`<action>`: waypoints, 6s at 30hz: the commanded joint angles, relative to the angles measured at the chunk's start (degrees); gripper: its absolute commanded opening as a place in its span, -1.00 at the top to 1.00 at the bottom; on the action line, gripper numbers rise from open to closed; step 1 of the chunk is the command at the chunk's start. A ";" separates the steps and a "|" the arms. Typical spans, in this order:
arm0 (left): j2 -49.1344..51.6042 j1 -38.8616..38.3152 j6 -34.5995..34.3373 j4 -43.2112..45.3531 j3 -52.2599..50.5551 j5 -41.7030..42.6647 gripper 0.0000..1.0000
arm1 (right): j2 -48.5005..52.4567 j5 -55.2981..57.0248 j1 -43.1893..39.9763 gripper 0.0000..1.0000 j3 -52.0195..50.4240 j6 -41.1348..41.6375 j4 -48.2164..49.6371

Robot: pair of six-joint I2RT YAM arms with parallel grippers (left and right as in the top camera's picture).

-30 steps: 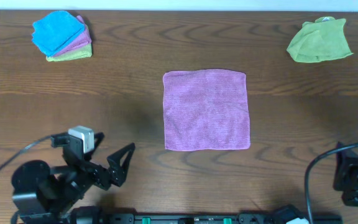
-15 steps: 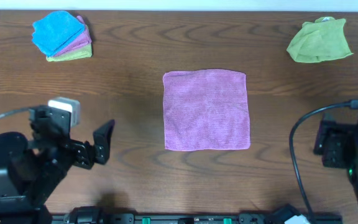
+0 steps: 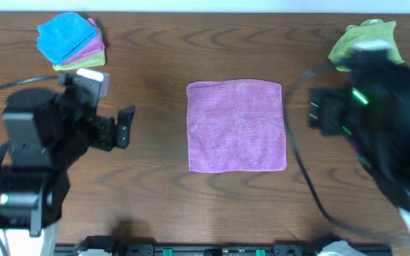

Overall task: Fold the cloth
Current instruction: 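Move both grippers to the near corners of the pink cloth, then lower both grippers and grasp the near corners of the pink cloth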

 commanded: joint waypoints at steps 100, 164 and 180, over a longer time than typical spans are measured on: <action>29.81 -10.45 -29.90 40.17 -43.78 29.77 -0.91 | -6.73 -50.25 -50.05 -0.28 -77.20 0.92 38.80; 39.12 -17.75 -32.92 41.09 -43.78 9.25 -0.67 | 14.01 -55.82 -37.64 -0.09 -78.75 3.48 53.92; 42.84 -17.77 -33.88 44.89 -43.78 13.55 -0.64 | 14.01 -55.82 -37.66 -0.05 -78.75 3.52 54.03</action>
